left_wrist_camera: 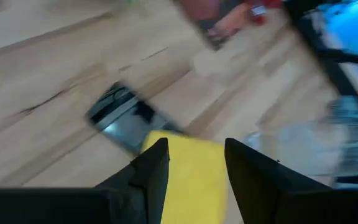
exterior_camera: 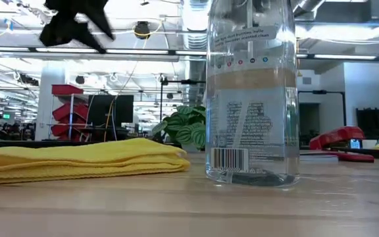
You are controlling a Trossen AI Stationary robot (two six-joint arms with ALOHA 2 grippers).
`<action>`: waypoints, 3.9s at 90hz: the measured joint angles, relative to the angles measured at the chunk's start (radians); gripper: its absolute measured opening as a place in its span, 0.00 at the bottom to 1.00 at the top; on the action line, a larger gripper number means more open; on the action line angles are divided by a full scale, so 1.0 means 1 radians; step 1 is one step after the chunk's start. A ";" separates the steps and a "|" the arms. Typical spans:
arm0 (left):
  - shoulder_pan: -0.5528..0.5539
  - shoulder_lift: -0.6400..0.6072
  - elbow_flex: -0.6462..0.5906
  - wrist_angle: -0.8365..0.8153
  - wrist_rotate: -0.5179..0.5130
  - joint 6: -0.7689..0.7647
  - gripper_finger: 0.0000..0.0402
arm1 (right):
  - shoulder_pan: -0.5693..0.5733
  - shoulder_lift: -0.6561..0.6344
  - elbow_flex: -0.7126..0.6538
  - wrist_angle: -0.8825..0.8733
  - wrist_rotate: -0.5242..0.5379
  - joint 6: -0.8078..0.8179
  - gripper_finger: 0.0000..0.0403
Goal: Apply microfiber cloth
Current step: Spray the back of the black cellphone with the transparent spray bottle
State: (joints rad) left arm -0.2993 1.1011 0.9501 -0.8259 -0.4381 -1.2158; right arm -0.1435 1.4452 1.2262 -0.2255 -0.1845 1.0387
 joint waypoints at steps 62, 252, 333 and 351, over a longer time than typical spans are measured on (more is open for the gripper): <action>0.094 0.034 -0.565 0.718 0.164 -0.206 0.23 | -0.023 0.557 0.069 0.086 -0.176 0.024 0.64; 0.242 0.413 -0.592 1.096 0.307 -0.115 0.19 | 0.017 0.751 0.176 0.215 -0.209 0.089 0.57; 0.246 0.223 -0.597 0.881 0.304 -0.174 0.09 | 0.000 0.740 0.182 0.108 -0.195 0.085 0.55; 0.238 0.240 -0.597 0.888 0.278 -0.213 0.01 | 0.018 0.739 0.181 0.112 -0.168 0.114 0.55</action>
State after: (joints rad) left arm -0.0615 1.3412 0.3527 0.0623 -0.1597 -1.4289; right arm -0.1256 2.1845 1.4070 -0.1134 -0.3526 1.1529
